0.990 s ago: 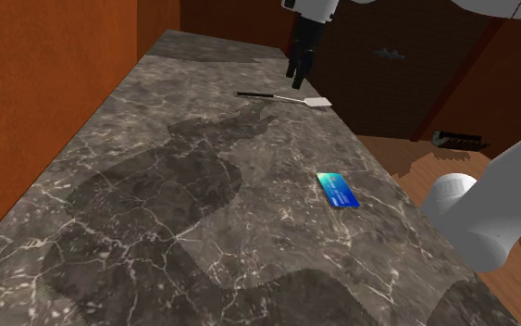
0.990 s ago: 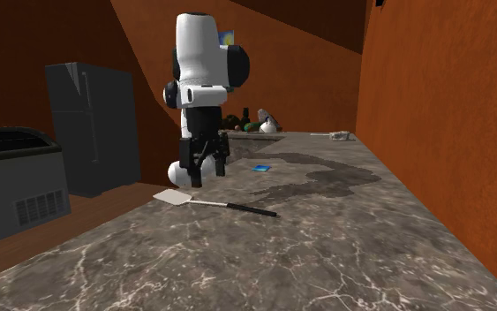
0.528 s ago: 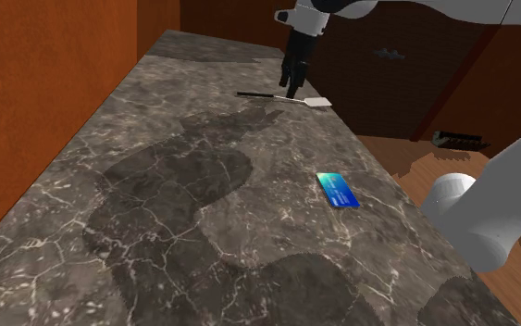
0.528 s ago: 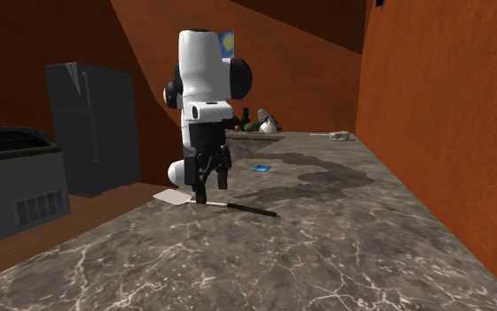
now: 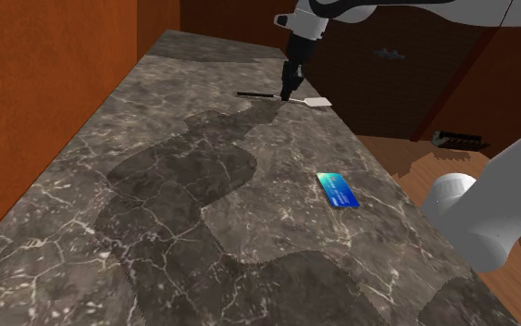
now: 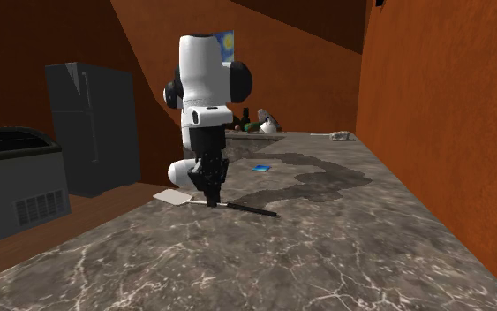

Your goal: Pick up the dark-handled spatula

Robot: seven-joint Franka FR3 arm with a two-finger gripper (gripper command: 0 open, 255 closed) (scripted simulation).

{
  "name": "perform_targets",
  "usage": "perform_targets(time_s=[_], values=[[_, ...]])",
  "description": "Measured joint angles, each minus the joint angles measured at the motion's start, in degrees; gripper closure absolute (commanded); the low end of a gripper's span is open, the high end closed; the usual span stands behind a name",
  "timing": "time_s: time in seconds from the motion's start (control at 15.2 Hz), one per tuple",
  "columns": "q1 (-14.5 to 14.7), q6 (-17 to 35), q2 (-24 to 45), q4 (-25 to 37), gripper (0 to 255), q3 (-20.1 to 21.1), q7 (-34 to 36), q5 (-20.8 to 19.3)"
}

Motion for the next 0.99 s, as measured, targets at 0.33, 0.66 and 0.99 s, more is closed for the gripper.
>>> perform_targets(time_s=[0.33, 0.66, 0.99], values=[[0.0, -0.4, 0.0, 0.4, 255, 0.0, 0.0, 0.0], [0.0, -3.9, 0.3, 4.2, 255, 0.0, 0.1, 0.0], [0.0, -7.9, 0.6, 8.5, 255, 0.0, 0.1, 0.1]])
